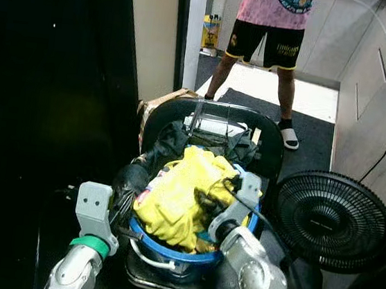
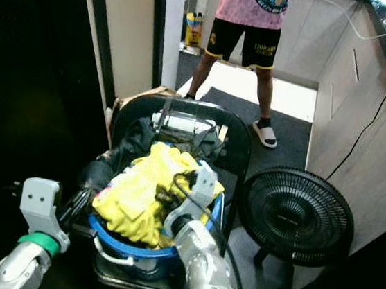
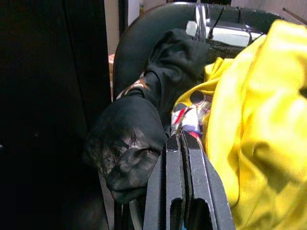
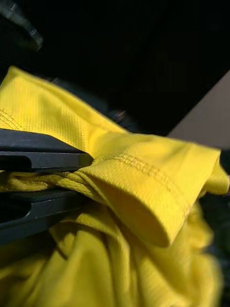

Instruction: Clothes washing

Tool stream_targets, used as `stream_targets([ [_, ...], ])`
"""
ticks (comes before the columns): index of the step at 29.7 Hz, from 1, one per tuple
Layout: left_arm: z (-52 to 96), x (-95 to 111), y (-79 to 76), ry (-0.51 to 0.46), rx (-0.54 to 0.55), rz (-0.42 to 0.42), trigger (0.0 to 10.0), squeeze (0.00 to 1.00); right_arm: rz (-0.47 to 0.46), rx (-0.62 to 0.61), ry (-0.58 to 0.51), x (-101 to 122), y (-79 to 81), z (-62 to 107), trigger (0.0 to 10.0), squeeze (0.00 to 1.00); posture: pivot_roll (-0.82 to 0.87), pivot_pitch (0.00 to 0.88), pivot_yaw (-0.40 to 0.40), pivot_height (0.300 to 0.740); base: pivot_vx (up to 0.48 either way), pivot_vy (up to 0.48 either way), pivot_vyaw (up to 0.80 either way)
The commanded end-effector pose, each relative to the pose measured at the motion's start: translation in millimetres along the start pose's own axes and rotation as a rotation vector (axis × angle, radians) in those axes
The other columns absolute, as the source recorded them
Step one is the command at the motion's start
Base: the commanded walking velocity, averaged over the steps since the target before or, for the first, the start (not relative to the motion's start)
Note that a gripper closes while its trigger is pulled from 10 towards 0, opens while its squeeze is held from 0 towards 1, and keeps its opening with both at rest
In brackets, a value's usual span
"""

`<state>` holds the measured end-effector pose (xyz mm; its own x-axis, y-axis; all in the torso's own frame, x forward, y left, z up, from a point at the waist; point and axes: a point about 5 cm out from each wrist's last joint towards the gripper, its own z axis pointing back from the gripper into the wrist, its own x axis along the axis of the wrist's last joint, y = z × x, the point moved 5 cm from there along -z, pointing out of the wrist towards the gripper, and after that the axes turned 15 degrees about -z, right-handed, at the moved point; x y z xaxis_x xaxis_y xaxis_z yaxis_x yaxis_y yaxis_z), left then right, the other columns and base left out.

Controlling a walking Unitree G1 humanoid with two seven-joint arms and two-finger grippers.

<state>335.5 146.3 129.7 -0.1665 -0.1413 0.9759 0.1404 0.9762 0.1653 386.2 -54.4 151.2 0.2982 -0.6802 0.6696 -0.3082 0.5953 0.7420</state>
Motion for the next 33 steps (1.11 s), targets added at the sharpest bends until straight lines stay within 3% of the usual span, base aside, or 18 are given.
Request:
stream_targets([
  [1, -0.1, 5, 8.1, -0.02, 0.015, -0.007, 10.0, 0.0, -0.033, 0.045, -0.095, 29, 15.9, 0.8, 0.0, 0.0, -0.02, 0.043, 0.077, 0.74, 0.0, 0.0, 0.0],
  [3, -6.4, 18, 21.5, -0.043, 0.058, -0.061, 10.0, 0.0, -0.014, 0.118, -0.233, 74, 39.5, 6.9, 0.0, 0.0, -0.02, 0.038, 0.075, 0.74, 0.0, 0.0, 0.0],
  [4, -6.4, 18, 21.5, -0.043, 0.058, -0.061, 10.0, 0.0, -0.014, 0.118, -0.233, 74, 39.5, 6.9, 0.0, 0.0, -0.02, 0.038, 0.075, 0.74, 0.0, 0.0, 0.0],
  [6, -19.2, 35, 30.5, -0.072, 0.05, -0.043, 10.0, 0.0, 0.023, 0.18, -0.363, 113, 62.6, 14.5, 0.0, 0.0, -0.03, 0.031, 0.073, 0.74, 0.0, 0.0, 0.0],
  [8, -24.7, 42, 31.9, -0.085, 0.043, -0.037, 10.0, 0.0, 0.035, 0.196, -0.409, 126, 69.5, 18.8, 0.0, 0.0, -0.03, 0.03, 0.071, 0.74, 0.0, 0.0, 0.0],
  [11, -37.4, 56, 31.0, -0.098, 0.016, -0.034, 10.0, 0.0, 0.06, 0.183, -0.468, 140, 70.6, 24.9, 0.0, 0.0, -0.02, 0.015, 0.046, 0.74, 0.0, 0.0, 0.0],
  [19, -49.5, 64, 33.5, -0.082, 0.045, -0.07, 10.0, 0.0, 0.075, 0.113, -0.427, 132, 60.3, 25.4, 0.0, 0.0, -0.03, 0.014, 0.046, 0.74, 0.0, 0.0, 0.0],
  [20, -50.1, 63, 40.8, -0.056, 0.097, -0.077, 10.0, 0.0, 0.171, 0.104, -0.373, 126, 61.7, 20.8, 2.9, 0.0, -0.04, 0.018, 0.042, 0.74, 0.0, 0.0, 0.0],
  [21, -50.1, 65, 45.3, -0.04, 0.135, -0.093, 10.0, 0.0, 0.263, 0.071, -0.325, 122, 57.6, 15.6, 10.0, 0.0, -0.04, 0.019, 0.047, 0.74, 0.0, 0.0, 0.0],
  [24, -51.5, 71, 47.6, -0.028, 0.153, -0.136, 10.0, 0.0, 0.339, 0.019, -0.291, 121, 47.6, 11.7, 10.0, 0.0, -0.04, 0.02, 0.05, 0.74, 0.0, 0.0, 0.0],
  [25, -53.6, 68, 39.5, 0.009, 0.131, -0.212, 10.0, 0.0, 0.362, -0.011, -0.284, 122, 38.3, 13.9, 10.0, 0.0, -0.02, 0.027, 0.066, 0.74, 0.0, 0.0, 0.0],
  [27, -53.6, 68, 39.5, 0.009, 0.131, -0.212, 10.0, 0.0, 0.362, -0.011, -0.284, 122, 38.3, 13.9, 10.0, 0.0, -0.02, 0.027, 0.066, 0.74, 0.0, 0.0, 0.0],
  [28, -54.3, 64, 27.5, 0.042, 0.093, -0.259, 10.0, 0.0, 0.382, -0.041, -0.278, 124, 28.7, 18.4, 10.0, 0.0, 0.0, 0.022, 0.08, 0.74, 0.0, 0.0, 0.0],
  [31, -54.1, 52, 12.3, 0.083, 0.052, -0.249, 10.0, 0.0, 0.376, -0.073, -0.255, 124, 13.6, 25.2, 10.0, 0.0, 0.02, 0.053, 0.064, 0.74, 0.0, 0.0, 0.0],
  [33, -50.9, 46, 26.1, 0.07, 0.127, -0.175, 10.0, 0.0, 0.386, -0.084, -0.211, 113, 8.6, 21.4, 10.0, 0.0, 0.0, 0.036, 0.004, 0.74, 0.0, 0.0, 0.0],
])
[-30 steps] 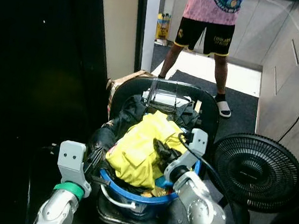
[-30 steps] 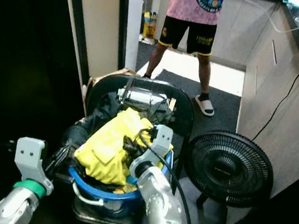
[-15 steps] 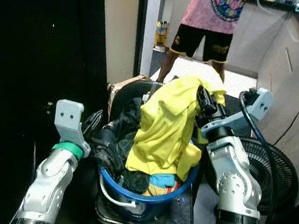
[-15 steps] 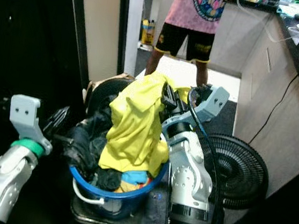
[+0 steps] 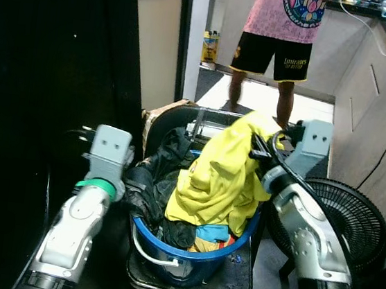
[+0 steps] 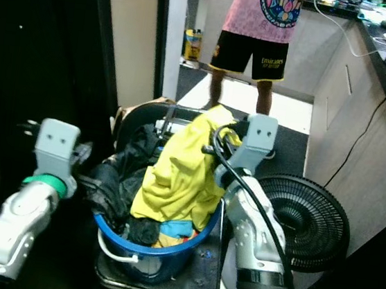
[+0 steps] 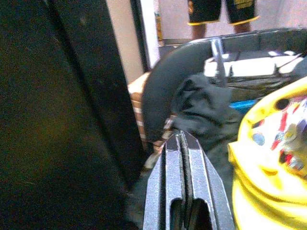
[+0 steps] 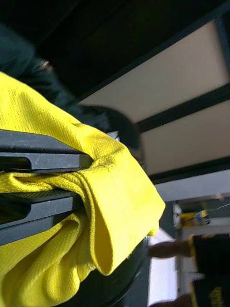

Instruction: Clothes washing

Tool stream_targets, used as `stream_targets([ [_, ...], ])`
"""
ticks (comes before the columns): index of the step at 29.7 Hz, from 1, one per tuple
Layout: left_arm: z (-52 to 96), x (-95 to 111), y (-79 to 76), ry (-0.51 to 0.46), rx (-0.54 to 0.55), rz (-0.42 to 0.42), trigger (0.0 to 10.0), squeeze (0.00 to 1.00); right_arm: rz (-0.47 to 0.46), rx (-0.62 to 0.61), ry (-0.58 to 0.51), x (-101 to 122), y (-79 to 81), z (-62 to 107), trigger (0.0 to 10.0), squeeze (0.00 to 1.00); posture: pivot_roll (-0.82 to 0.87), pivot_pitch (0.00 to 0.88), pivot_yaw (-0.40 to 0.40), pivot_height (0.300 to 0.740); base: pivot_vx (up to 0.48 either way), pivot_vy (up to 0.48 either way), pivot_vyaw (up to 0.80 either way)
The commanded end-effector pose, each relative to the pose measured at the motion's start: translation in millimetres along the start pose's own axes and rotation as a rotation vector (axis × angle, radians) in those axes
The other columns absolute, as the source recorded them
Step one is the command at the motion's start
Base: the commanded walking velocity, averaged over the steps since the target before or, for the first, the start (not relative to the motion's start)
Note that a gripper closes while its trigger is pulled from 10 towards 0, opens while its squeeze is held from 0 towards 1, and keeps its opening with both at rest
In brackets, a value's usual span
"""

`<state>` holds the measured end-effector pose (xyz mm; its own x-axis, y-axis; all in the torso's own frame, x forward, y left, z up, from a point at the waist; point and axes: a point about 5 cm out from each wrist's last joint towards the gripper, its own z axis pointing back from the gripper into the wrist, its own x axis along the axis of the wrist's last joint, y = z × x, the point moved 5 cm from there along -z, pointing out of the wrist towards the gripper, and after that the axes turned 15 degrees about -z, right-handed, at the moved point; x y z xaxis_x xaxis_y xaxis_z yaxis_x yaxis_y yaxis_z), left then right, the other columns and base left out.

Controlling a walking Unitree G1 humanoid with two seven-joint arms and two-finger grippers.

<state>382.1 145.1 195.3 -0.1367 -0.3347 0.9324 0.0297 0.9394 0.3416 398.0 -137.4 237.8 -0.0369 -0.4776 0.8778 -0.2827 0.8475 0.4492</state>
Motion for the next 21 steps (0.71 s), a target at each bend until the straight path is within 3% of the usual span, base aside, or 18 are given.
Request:
stream_targets([
  [1, 3.9, -17, 15.9, 0.032, 0.077, 0.038, 10.0, 0.0, 0.011, 0.012, 0.038, -12, 2.5, -1.0, 10.0, 0.0, -0.01, 0.036, -0.004, 0.74, 0.0, 0.0, 0.0],
  [4, 6.1, -24, 23.2, 0.042, 0.114, 0.035, 10.0, 0.0, 0.012, 0.024, 0.058, -19, 6.2, -1.9, 10.0, 0.0, -0.01, 0.049, -0.009, 0.74, 0.0, 0.0, 0.0],
  [6, 11.3, -33, 34.4, 0.083, 0.18, 0.039, 10.0, 0.0, 0.081, 0.056, 0.119, -33, 11.9, -1.5, 10.0, 0.0, -0.03, 0.065, -0.014, 0.74, 0.0, 0.0, 0.0],
  [9, 14.5, -39, 34.8, 0.107, 0.187, 0.033, 10.0, 0.0, 0.121, 0.056, 0.139, -38, 10.9, -0.2, 10.0, 0.0, -0.03, 0.056, -0.012, 0.74, 0.0, 0.0, 0.0],
  [11, 18.3, -43, 31.6, 0.122, 0.174, 0.041, 10.0, 0.0, 0.131, 0.058, 0.152, -42, 9.8, 1.6, 10.0, 0.0, -0.02, 0.074, -0.009, 0.74, 0.0, 0.0, 0.0],
  [14, 28.2, -48, 19.2, 0.112, 0.105, -0.03, 10.0, 0.0, 0.128, 0.047, 0.138, -47, 7.2, 6.1, 10.0, 0.0, -0.02, 0.076, -0.005, 0.74, 0.0, 0.0, 0.0],
  [18, 32.9, -47, 12.5, 0.096, 0.068, -0.05, 10.0, 0.0, 0.126, 0.041, 0.132, -47, 6.6, 5.7, 10.0, 0.0, -0.02, 0.061, 0.001, 0.74, 0.0, 0.0, 0.0],
  [21, 29.5, -43, -3.8, 0.046, -0.015, -0.027, 10.0, 0.0, 0.218, 0.024, 0.113, -41, -0.4, 4.9, 10.0, 0.0, -0.05, 0.014, 0.021, 0.74, 0.0, 0.0, 0.0],
])
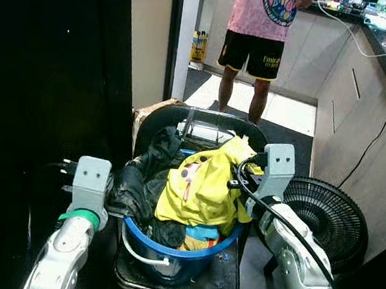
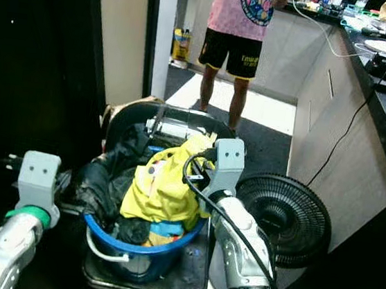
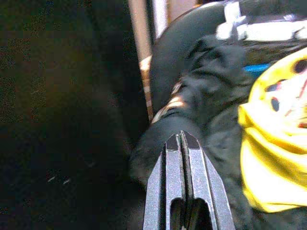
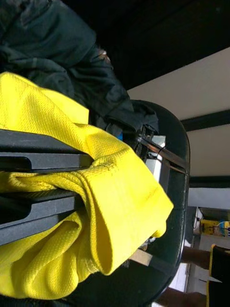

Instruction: Clothes washing

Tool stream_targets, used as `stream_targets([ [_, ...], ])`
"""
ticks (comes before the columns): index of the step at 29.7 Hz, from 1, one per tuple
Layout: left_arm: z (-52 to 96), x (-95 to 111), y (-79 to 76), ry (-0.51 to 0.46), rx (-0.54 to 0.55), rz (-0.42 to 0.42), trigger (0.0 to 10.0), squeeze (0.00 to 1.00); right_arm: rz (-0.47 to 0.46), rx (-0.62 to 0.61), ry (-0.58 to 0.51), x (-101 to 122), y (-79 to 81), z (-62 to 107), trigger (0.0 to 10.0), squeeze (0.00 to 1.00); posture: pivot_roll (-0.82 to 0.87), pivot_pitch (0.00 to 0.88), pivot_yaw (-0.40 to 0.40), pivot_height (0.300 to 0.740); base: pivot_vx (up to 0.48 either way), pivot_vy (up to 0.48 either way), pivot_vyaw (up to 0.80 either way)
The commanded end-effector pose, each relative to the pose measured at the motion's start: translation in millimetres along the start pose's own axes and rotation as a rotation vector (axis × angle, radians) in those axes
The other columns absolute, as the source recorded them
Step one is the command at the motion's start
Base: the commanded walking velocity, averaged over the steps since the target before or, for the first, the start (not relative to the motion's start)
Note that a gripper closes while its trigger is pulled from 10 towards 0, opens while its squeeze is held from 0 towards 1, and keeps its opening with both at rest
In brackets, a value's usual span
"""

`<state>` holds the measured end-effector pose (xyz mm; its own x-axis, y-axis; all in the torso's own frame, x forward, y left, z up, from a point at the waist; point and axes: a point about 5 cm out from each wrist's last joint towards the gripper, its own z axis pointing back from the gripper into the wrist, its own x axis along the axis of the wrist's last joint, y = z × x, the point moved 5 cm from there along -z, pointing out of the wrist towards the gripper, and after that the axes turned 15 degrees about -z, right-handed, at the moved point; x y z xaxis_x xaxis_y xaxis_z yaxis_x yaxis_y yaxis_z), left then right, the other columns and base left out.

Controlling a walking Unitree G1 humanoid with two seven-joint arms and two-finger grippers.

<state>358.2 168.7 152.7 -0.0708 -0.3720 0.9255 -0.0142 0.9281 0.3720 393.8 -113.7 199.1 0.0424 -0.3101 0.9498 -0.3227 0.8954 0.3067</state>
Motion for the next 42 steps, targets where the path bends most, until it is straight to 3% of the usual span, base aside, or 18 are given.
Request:
stream_targets([
  [1, -0.4, 1, -10.7, -0.022, -0.056, 0.008, 10.0, 0.0, 0.066, -0.023, -0.015, 4, -5.0, 0.7, 10.0, 0.0, -0.05, 0.014, 0.021, 0.74, 0.0, 0.0, 0.0],
  [3, -4.5, 3, -14.1, -0.033, -0.081, 0.031, 10.0, 0.0, 0.125, -0.032, -0.044, 9, -2.3, -0.4, 10.0, 0.0, -0.06, 0.056, 0.018, 0.74, 0.0, 0.0, 0.0],
  [6, -8.0, 1, -14.2, -0.022, -0.07, 0.032, 10.0, 0.0, 0.131, -0.027, -0.037, 4, -1.3, -1.2, 10.0, 0.0, -0.04, 0.018, 0.025, 0.74, 0.0, 0.0, 0.0],
  [9, -12.1, 3, -9.5, -0.012, -0.032, 0.043, 10.0, 0.0, 0.088, -0.016, -0.018, -1, -1.3, -2.4, 10.0, 0.0, -0.03, 0.054, 0.042, 0.74, 0.0, 0.0, 0.0],
  [10, -11.7, -1, -11.0, 0.005, -0.025, 0.052, 10.0, 0.0, 0.025, -0.031, -0.015, -2, -4.7, -0.8, 10.0, 0.0, -0.05, 0.016, 0.042, 0.74, 0.0, 0.0, 0.0],
  [12, -8.7, -6, -13.9, 0.016, -0.023, 0.077, 10.0, 0.0, -0.057, -0.05, -0.033, -3, -7.5, 2.0, 10.0, 0.0, -0.03, 0.022, 0.05, 0.74, 0.0, 0.0, 0.0],
  [24, -3.7, 7, -4.9, -0.058, -0.043, 0.034, 10.0, 0.0, -0.043, -0.099, -0.097, -5, -7.3, 3.5, 10.0, 0.0, -0.02, 0.01, 0.069, 0.74, 0.0, 0.0, -0.67],
  [30, -5.5, 29, -8.2, -0.13, -0.08, -0.029, 10.0, 0.0, -0.081, -0.128, -0.177, 12, -10.4, 3.0, 10.0, 0.0, -0.01, 0.0, 0.087, 0.74, 0.0, 0.0, -0.8],
  [36, -6.6, 36, -16.1, -0.161, -0.152, -0.041, 10.0, 0.0, -0.142, -0.157, -0.281, 35, -14.5, 5.4, 10.0, 0.0, -0.02, 0.0, 0.117, 0.74, 0.0, 0.0, -0.8],
  [42, -12.0, 47, -19.7, -0.195, -0.183, -0.037, 10.0, 0.0, -0.139, -0.15, -0.336, 52, -11.2, 6.2, 10.0, 0.0, -0.02, 0.007, 0.139, 0.74, 0.0, 0.0, -0.8],
])
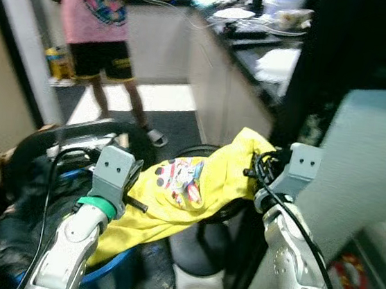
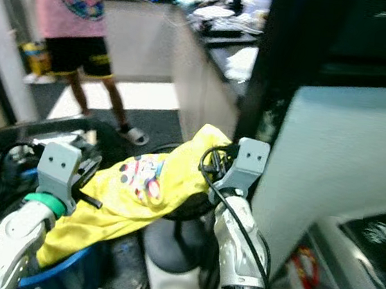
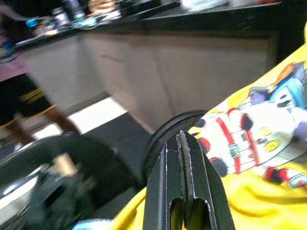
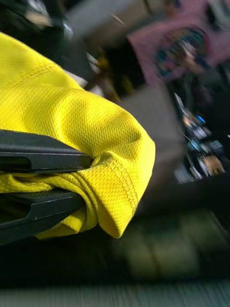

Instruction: Clothes washing

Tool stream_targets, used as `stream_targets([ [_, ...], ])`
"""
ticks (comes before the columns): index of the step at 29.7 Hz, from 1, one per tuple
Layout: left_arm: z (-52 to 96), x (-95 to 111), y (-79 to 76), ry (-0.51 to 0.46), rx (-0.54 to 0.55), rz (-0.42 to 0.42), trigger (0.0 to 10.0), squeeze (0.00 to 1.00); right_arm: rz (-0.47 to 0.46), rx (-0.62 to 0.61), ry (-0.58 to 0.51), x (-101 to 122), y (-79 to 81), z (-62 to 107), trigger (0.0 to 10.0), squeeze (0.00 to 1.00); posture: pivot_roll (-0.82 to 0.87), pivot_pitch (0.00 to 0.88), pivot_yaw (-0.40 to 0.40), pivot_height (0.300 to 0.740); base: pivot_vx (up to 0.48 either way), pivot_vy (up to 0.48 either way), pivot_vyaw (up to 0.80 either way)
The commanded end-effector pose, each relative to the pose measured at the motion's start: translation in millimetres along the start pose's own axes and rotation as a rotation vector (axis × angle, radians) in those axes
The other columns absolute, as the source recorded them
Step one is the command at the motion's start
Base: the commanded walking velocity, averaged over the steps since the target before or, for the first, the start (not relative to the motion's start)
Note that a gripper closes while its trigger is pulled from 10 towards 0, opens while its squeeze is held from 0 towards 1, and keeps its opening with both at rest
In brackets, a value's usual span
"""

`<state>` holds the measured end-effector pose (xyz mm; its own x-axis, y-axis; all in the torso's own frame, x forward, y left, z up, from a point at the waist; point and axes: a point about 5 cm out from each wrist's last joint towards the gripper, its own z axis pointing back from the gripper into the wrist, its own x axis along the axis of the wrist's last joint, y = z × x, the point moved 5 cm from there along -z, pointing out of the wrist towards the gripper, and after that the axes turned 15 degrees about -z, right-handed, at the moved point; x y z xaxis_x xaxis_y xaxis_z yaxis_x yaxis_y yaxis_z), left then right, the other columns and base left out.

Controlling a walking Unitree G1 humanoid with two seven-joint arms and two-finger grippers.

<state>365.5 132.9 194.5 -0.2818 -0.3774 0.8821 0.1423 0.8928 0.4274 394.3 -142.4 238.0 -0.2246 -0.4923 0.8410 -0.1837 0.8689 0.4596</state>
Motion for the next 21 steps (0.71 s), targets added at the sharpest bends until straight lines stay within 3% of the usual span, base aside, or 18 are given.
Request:
stream_targets([
  [1, -2.2, -1, -5.2, 0.005, -0.032, 0.008, 10.0, 0.0, -0.002, 0.009, -0.027, 7, 4.2, -1.6, 10.0, 0.0, -0.02, 0.01, 0.141, 0.74, 0.0, 0.0, -0.8],
  [6, -0.2, 4, -21.5, -0.011, -0.094, 0.01, 10.0, 0.0, -0.025, -0.009, -0.07, 17, 1.9, -2.3, 10.0, 0.0, -0.02, 0.015, 0.146, 0.74, 0.0, 0.0, -0.8],
  [21, -2.2, 8, -16.1, -0.014, -0.093, 0.012, 10.0, 0.0, -0.047, -0.002, -0.14, 39, 7.9, -8.9, 10.0, 0.0, -0.01, 0.015, 0.139, 0.74, 0.0, 0.0, -0.8],
])
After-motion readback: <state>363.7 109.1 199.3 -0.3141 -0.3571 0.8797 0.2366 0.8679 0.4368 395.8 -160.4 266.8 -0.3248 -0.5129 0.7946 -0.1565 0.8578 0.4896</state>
